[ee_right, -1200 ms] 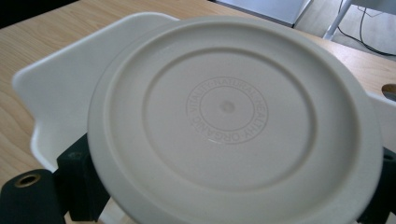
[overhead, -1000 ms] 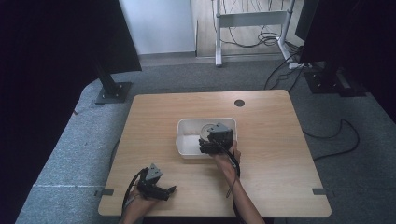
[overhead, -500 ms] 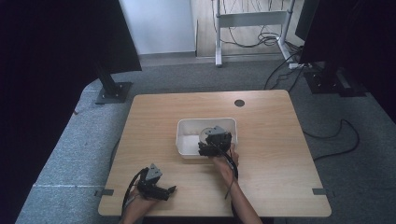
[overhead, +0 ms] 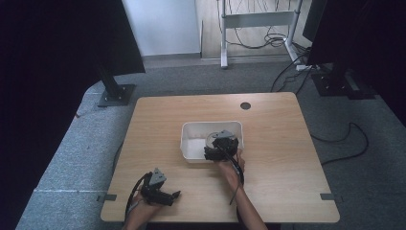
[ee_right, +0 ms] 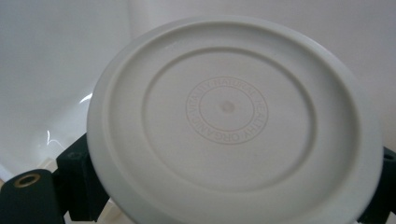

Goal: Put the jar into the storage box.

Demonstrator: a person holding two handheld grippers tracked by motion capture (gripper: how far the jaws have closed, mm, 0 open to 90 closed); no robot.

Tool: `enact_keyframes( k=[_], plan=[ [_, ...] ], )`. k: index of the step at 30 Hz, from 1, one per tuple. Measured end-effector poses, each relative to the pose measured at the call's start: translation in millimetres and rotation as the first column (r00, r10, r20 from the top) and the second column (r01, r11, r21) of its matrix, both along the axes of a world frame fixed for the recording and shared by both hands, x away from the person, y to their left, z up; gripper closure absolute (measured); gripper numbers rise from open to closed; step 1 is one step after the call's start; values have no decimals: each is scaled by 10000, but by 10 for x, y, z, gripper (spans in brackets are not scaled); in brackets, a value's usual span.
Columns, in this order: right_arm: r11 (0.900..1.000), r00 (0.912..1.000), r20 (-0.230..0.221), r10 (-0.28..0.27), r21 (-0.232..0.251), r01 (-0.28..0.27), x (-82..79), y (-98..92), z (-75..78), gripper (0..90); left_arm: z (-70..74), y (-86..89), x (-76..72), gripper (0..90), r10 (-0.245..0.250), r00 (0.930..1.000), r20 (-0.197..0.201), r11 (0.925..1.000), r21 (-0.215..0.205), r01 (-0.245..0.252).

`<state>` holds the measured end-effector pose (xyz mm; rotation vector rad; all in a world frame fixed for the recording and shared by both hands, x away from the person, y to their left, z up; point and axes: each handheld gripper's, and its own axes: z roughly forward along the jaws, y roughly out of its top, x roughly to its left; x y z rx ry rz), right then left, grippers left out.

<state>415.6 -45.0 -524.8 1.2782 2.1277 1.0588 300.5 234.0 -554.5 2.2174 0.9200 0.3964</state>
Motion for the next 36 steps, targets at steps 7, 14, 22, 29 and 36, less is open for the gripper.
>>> enact_keyframes(
  k=[7,14,22,29,36],
  plan=[
    [9999,9998,-188,57,98,-55,12,-14,6,70,0,0,0,0,2,10000,-1,10000,-5,-2],
    [9993,9991,-234,347,136,-344,10,-54,24,1,0,0,0,0,-1,10000,0,10000,0,1],
    [9980,9982,-40,605,159,-604,-45,-88,111,18,0,0,0,0,-2,10000,-1,10000,2,2],
    [9967,9968,39,803,78,-804,-92,-102,177,24,0,0,0,0,0,10000,0,10000,-1,0],
    [9962,9961,84,873,-46,-873,-124,-135,229,24,0,0,0,0,-1,10000,1,10000,-3,1]
  ],
)
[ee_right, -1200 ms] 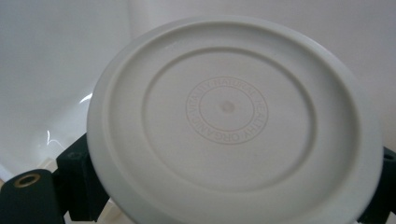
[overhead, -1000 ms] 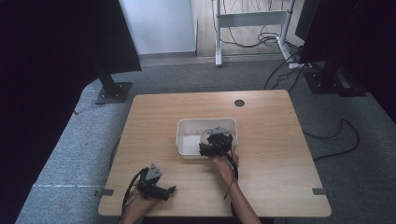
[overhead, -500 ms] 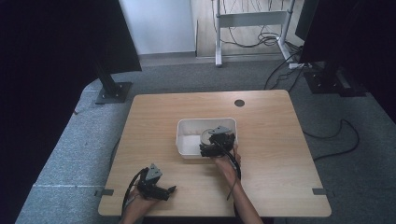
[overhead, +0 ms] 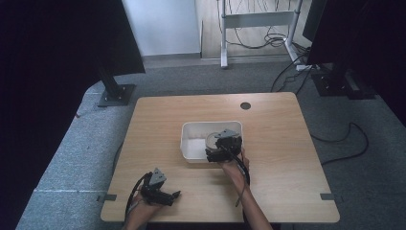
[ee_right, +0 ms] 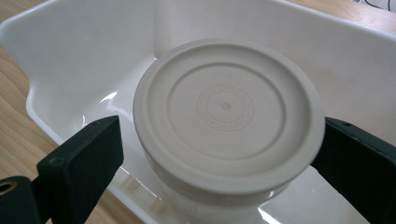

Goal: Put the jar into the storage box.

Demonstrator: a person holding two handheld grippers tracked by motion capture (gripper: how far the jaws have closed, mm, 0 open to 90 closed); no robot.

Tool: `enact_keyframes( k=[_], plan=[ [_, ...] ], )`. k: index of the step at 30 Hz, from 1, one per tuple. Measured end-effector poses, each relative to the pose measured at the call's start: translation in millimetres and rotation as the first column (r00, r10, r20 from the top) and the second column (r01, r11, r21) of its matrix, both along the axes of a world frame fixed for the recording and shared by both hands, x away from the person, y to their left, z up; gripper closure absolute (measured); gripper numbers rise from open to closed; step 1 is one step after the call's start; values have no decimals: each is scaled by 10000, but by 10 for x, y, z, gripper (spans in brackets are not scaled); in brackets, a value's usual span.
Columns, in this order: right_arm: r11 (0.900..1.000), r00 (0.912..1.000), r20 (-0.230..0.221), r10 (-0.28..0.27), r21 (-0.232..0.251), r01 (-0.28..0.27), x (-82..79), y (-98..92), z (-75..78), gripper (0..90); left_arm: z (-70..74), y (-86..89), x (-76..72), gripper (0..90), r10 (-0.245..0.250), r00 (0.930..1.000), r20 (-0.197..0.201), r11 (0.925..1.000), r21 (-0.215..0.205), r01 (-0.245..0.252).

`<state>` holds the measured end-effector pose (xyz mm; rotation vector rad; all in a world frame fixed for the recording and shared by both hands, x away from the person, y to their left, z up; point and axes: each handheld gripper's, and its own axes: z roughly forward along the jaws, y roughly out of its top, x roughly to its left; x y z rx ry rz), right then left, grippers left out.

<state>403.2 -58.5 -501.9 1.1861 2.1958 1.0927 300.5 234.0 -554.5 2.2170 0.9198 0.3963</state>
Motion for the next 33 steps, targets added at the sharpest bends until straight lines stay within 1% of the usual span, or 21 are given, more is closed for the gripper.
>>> enact_keyframes(
  k=[7,11,19,33],
  plan=[
    [10000,9999,86,81,-12,-81,-51,-54,66,24,0,0,0,0,1,10000,0,10000,2,-1],
    [9997,9997,160,192,-134,-190,-87,-91,100,24,0,0,0,0,0,10000,4,10000,6,0],
    [9991,9990,234,390,-148,-387,-157,-147,157,25,0,0,0,0,1,10000,6,10000,1,-1],
    [9985,9985,180,520,-188,-517,-255,-266,163,27,0,0,0,0,3,10000,0,10000,-1,-3]
  ],
)
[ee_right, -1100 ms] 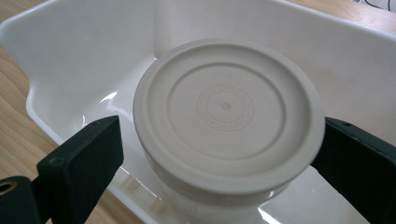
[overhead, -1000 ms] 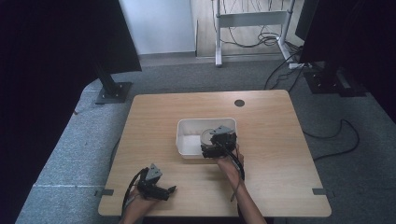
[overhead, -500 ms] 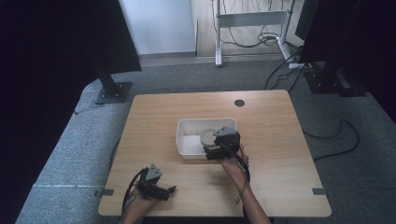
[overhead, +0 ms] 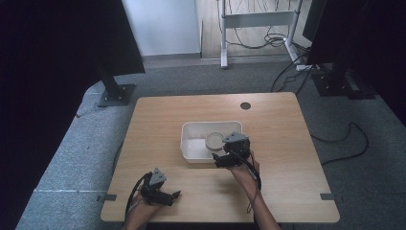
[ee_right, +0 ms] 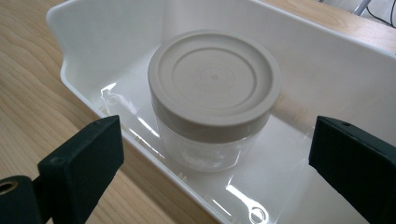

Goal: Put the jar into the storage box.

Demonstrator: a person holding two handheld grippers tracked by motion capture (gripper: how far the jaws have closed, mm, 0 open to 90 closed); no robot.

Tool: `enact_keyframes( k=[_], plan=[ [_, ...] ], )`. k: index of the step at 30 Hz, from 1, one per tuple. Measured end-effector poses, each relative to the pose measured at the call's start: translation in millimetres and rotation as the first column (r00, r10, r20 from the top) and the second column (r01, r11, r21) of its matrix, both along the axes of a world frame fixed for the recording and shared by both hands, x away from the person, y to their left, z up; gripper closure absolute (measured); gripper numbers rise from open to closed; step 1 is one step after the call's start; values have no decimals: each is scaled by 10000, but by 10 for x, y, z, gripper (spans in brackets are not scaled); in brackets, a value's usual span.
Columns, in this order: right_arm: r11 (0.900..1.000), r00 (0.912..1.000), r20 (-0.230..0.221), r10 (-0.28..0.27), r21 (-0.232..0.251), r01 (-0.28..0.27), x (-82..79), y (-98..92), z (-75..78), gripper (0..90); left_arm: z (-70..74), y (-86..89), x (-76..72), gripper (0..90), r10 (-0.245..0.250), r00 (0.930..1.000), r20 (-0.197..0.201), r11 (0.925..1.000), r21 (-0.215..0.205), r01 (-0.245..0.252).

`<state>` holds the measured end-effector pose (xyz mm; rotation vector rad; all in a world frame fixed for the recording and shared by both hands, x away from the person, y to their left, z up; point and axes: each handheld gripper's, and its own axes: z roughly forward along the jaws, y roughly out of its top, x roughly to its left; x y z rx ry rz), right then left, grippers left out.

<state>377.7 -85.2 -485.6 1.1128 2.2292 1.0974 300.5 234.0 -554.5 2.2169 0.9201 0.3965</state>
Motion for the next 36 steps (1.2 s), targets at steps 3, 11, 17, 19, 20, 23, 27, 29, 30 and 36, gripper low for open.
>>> enact_keyframes(
  k=[3,11,17,19,20,23,27,29,30,36],
  plan=[
    [10000,10000,18,23,9,-23,-24,-24,8,27,0,0,0,0,-1,10000,1,10000,1,1],
    [10000,10000,97,13,-12,-12,-90,-107,-1,27,0,-1,-1,0,5,10000,-5,10000,-10,-5],
    [10000,9999,138,52,-43,-51,-145,-172,-6,29,0,0,0,0,-2,10000,4,10000,-1,2],
    [10000,9999,142,60,-64,-59,-168,-191,-5,30,0,1,1,0,-10,10000,19,10000,11,10],
    [9999,9999,141,73,-77,-72,-175,-199,-5,31,1,1,1,0,-8,10000,16,10000,13,8],
    [9999,9998,171,113,-91,-112,-204,-228,-4,36,0,0,0,0,-2,10000,6,10000,3,2],
    [9999,9997,236,82,-154,-78,-238,-266,1,37,0,0,0,0,-5,10000,8,10000,8,5],
    [9999,9997,241,77,-135,-74,-250,-282,2,40,0,0,0,0,-5,10000,6,10000,9,5],
    [9999,9997,256,62,-118,-59,-258,-289,3,40,0,1,1,0,-7,10000,7,10000,12,7],
    [10000,9994,349,-10,-80,13,-306,-349,26,40,1,1,0,0,-7,10000,6,10000,11,7]
  ],
)
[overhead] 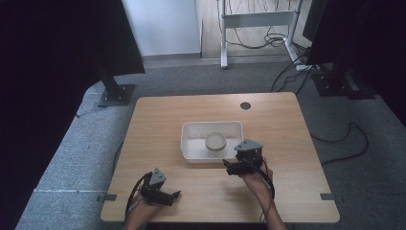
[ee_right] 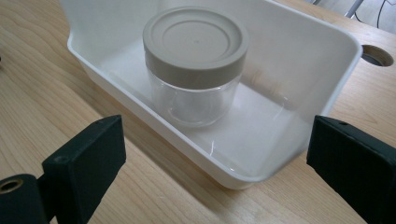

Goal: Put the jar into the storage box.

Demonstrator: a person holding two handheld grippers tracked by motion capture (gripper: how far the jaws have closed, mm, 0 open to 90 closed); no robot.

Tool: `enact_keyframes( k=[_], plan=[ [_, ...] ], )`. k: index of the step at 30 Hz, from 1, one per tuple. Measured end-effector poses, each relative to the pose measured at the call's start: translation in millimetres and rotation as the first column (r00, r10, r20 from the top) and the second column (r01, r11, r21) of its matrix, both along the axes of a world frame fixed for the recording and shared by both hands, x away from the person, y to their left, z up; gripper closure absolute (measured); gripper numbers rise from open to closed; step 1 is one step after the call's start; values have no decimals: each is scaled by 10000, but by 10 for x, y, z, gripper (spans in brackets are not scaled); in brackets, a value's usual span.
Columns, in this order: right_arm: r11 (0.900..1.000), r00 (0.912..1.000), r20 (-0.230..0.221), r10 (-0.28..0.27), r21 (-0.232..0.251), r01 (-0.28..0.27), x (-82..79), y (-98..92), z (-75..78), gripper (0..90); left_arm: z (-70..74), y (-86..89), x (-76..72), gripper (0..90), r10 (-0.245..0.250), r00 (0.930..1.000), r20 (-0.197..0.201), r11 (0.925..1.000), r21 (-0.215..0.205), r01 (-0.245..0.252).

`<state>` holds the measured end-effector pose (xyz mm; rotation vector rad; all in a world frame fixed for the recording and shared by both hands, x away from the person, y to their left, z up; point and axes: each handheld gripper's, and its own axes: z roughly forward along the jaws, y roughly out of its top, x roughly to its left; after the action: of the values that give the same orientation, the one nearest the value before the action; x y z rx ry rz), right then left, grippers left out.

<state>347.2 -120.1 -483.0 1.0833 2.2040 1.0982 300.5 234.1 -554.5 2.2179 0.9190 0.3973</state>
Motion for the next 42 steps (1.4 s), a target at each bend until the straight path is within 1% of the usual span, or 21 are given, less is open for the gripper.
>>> enact_keyframes(
  k=[7,19,25,30,42],
  plan=[
    [9999,9999,5,-136,15,136,-54,-92,6,40,0,1,0,0,-7,10000,-3,10000,11,7],
    [9996,9996,-69,-265,-103,264,-140,-277,-48,39,-1,-1,-1,0,10,10000,-3,10000,-15,-10],
    [9990,9991,-75,-429,-149,428,-198,-379,-70,39,0,0,-1,0,3,10000,-3,10000,-6,-3],
    [9983,9985,-113,-527,-267,523,-250,-470,-125,39,0,0,0,0,1,10000,-2,10000,-4,-1],
    [9957,9957,-216,-902,-227,897,-384,-710,-263,38,0,-1,-1,0,4,10000,-2,10000,-8,-4]
  ],
)
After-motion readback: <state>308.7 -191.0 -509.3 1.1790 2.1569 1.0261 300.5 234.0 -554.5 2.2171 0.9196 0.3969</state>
